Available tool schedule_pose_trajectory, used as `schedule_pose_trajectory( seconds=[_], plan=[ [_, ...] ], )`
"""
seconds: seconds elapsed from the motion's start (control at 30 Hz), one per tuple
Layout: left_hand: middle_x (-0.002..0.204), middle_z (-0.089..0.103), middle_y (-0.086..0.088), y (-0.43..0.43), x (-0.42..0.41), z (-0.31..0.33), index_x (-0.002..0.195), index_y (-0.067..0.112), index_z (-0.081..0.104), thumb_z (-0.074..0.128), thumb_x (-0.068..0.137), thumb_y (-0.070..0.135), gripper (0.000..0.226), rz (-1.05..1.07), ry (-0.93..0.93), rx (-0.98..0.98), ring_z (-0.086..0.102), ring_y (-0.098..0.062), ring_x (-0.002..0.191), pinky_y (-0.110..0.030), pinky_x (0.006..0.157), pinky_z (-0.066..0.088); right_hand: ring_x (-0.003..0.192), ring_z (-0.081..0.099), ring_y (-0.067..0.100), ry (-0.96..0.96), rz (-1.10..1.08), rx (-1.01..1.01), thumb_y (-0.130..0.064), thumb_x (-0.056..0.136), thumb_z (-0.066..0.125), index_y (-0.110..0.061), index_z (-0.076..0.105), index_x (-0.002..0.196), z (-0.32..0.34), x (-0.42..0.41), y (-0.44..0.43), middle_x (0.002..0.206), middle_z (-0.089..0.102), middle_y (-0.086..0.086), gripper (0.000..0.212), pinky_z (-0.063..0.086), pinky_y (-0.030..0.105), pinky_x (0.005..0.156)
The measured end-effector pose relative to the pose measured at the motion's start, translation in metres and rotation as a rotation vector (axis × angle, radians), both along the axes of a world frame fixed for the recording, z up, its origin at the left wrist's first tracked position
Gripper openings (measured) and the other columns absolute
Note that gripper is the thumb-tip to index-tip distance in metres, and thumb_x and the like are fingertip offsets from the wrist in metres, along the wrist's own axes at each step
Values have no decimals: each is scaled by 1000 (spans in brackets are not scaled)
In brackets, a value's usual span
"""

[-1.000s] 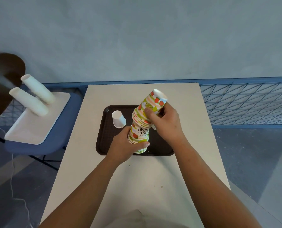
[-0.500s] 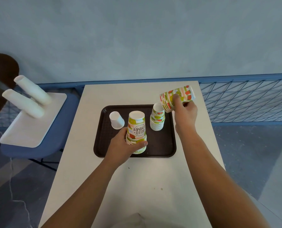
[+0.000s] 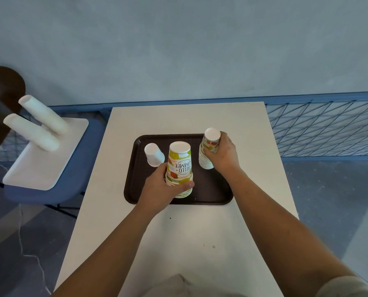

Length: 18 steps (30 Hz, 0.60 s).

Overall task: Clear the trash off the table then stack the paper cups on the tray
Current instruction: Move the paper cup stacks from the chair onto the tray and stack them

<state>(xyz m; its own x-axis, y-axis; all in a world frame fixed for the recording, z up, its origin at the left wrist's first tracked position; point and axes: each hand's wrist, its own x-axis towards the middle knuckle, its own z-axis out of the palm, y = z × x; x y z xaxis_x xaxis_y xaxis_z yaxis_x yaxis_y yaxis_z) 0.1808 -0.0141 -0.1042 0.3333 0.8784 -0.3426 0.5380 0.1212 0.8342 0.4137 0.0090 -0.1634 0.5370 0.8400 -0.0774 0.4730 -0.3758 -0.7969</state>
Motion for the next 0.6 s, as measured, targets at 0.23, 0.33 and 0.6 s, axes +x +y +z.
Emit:
schedule_pose_trajectory(
  seconds=[0.23, 0.33, 0.6],
  plan=[
    [131, 66, 13, 0, -4, 1, 141, 30, 53, 87, 77, 43, 74, 4, 10, 17, 64, -12, 119, -41, 107, 53, 129, 44, 33, -90, -43, -3, -23, 84, 75, -15, 40, 146, 7, -5, -22, 145, 45, 10, 71, 43, 46, 105],
    [129, 67, 14, -2, -4, 4, 139, 31, 55, 87, 77, 43, 71, 3, 4, 35, 65, -11, 116, -36, 104, 53, 117, 49, 24, -131, -117, 174, -21, 85, 70, -18, 55, 130, 30, -18, -41, 130, 53, 3, 47, 50, 42, 97],
    [110, 72, 21, -6, -1, 10, 121, 41, 61, 89, 76, 37, 53, -42, -11, 62, 69, 3, 102, -20, 88, 54, 90, 61, -7, 290, 397, 79, -34, 92, 72, -21, 54, 132, 89, -59, -77, 107, 63, -15, 45, 52, 14, 73]
  ],
)
